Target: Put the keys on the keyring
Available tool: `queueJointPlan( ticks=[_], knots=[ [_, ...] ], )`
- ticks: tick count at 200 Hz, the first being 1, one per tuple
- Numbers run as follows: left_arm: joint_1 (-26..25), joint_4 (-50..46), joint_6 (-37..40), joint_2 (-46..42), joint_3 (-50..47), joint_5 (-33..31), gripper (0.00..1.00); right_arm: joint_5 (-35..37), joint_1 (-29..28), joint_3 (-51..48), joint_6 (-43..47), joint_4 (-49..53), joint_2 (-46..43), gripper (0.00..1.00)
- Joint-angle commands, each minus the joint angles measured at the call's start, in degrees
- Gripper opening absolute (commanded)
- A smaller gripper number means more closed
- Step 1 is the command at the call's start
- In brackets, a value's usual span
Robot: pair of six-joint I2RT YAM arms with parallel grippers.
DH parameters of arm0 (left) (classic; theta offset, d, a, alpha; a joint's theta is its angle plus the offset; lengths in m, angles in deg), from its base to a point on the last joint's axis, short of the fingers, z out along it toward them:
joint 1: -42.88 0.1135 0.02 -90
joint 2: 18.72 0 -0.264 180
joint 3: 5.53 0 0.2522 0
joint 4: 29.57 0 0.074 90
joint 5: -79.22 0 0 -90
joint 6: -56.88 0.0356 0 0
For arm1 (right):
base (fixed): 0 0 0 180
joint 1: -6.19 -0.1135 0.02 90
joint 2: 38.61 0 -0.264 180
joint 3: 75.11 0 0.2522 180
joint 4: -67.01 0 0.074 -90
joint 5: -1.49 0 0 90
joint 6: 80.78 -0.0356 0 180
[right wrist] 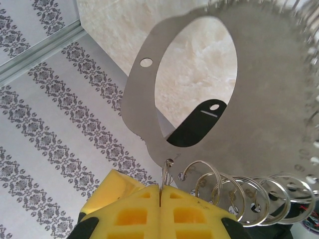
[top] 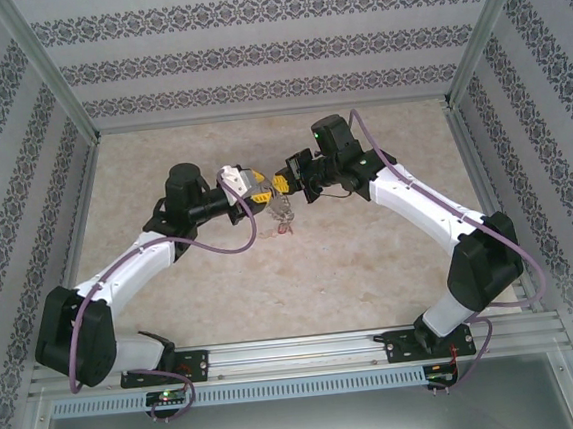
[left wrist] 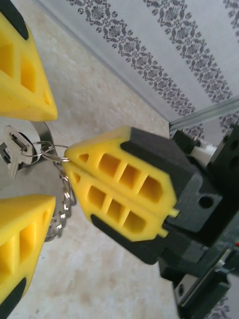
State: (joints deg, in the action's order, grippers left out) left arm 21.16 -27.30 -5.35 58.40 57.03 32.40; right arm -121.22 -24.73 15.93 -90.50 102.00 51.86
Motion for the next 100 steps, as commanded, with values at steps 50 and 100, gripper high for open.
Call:
queueJointPlan(
  ticks=[50,100],
  knots=[
    [-0.5,-2.1,7.1,1.3,1.6,0.0,0.32,-2.1,-0.4,0.9,-0.3,-1.3,-0.9,0.0],
    [-0.9,-2.8,8.2,1.3,2.6,-1.3,0.35,-2.2,-1.3,0.5,-0.6,-2.0,-0.6,0.0]
  ],
)
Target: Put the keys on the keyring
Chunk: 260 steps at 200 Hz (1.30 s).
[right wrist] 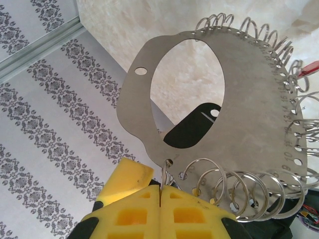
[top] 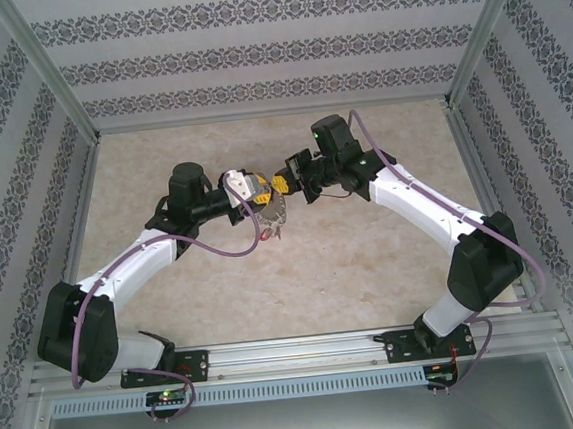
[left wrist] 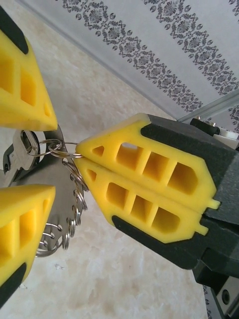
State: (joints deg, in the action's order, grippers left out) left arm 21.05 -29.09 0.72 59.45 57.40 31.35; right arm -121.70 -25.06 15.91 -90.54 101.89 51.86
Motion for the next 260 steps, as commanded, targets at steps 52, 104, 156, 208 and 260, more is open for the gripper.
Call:
queueJointPlan(
  ticks=[52,104,156,208,260],
  knots=[
    [-1.2,-1.9,3.0,0.4,2.5,-0.2,0.22,-1.9,-1.4,0.7,-0.8,-2.1,-0.3,0.0],
    [-1.3,-4.2,4.8,-0.1,2.6,-0.8,0.0,-1.3,-1.5,-0.2,-1.9,-2.6,-1.0,0.0],
    [-1.4,-3.4,5.2,-0.7,1.5,-1.1,0.0,-1.4,-1.3,-1.0,-2.8,-3.4,-1.8,0.05],
    [-1.3,0.0,3.4,-2.4,0.1,-0.5,0.0,2.0,-0.3,-1.4,0.8,-1.4,-4.5,0.27],
    [-0.7,-2.6,1.9,-2.0,2.7,1.7,0.0,3.6,3.8,-2.9,16.2,-1.8,-7.2,0.31]
  ],
)
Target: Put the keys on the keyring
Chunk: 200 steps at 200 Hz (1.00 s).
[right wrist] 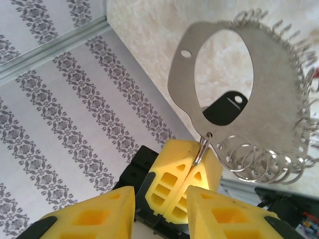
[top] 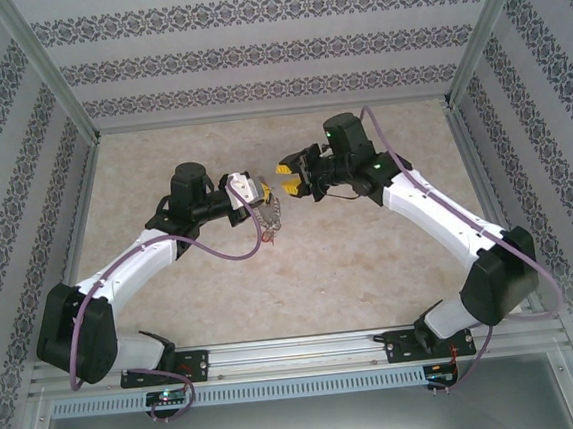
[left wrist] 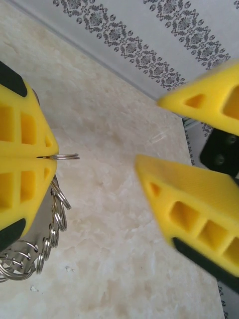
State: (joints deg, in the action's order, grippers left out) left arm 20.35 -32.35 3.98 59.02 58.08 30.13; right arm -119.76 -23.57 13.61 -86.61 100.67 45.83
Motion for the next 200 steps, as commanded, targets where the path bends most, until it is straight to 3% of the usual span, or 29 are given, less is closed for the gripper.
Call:
queueJointPlan(
  ticks=[1,22,48,71,93,122,144,200],
  knots=[
    [-0.1,0.6,-1.5,-1.5,2.0,2.9,0.0,1.6,2.5,-0.5,13.1,-0.6,-1.2,0.31],
    [0.5,0.8,-3.0,-1.4,2.5,4.6,0.0,-1.4,5.3,1.7,34.8,-2.6,-1.4,0.3],
    [1.0,-0.8,-3.1,-1.4,3.4,7.3,0.0,-5.5,5.3,4.0,72.5,0.6,-2.2,0.31],
    [1.1,-4.2,-2.2,-1.3,5.1,10.3,0.0,-13.6,4.7,2.9,98.6,1.3,-3.2,0.32],
    [1.1,-11.1,0.9,-0.1,8.9,13.3,0.0,-16.5,3.9,0.6,120.0,3.3,-3.7,0.33],
    [1.1,-16.5,3.9,0.8,12.6,14.6,0.0,-25.5,5.9,0.2,133.0,5.1,-3.0,0.33],
    [1.1,-17.6,4.4,0.9,13.5,15.6,0.0,-25.6,6.2,0.9,140.0,8.6,-2.4,0.32],
    [1.1,-17.8,4.0,0.8,13.5,18.2,0.0,-24.4,4.2,4.4,143.4,12.4,0.7,0.3]
  ],
)
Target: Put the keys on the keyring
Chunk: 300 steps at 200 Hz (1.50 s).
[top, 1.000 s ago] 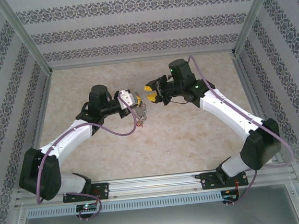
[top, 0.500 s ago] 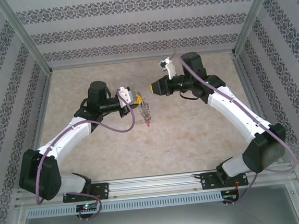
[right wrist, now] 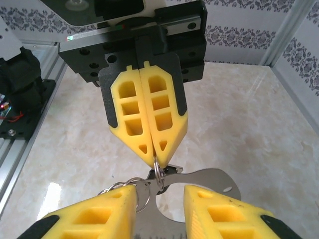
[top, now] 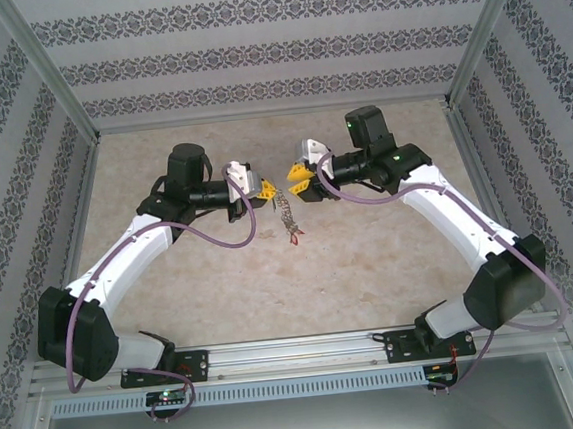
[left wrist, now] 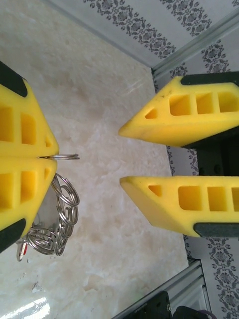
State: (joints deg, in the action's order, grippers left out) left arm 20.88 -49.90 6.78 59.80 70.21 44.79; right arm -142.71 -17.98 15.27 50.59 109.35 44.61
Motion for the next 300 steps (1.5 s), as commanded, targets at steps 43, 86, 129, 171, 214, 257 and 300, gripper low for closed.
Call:
queueJointPlan(
  ticks=[43,86,129,171,214,257,300],
  knots=[
    [0.6,1.4,-0.2,0.4,1.1,3.7,0.0,3.2,-3.2,4.0,4.4,4.5,3.8,0.28],
    [0.6,2.0,-0.2,0.6,0.8,5.4,0.0,6.0,-4.1,5.5,4.0,5.6,5.1,0.22],
    [0.6,2.0,-0.4,0.6,0.7,4.9,0.0,4.3,-4.1,5.8,4.2,5.8,4.9,0.02],
    [0.6,3.8,-3.5,0.5,-0.3,2.4,0.24,2.0,-3.7,3.9,1.0,1.0,3.2,0.0],
    [0.9,11.2,-6.3,-4.7,-6.2,-1.1,0.32,-2.0,-2.2,4.2,-4.0,-1.4,2.2,0.0],
    [1.1,11.5,-6.4,-5.9,-7.5,-2.8,0.3,-4.4,-1.5,4.5,-7.7,-3.6,2.0,0.0],
    [1.0,16.6,-8.3,-6.0,-9.1,-8.0,0.28,-6.4,-1.8,6.3,-11.4,-4.5,2.7,0.0]
  ],
)
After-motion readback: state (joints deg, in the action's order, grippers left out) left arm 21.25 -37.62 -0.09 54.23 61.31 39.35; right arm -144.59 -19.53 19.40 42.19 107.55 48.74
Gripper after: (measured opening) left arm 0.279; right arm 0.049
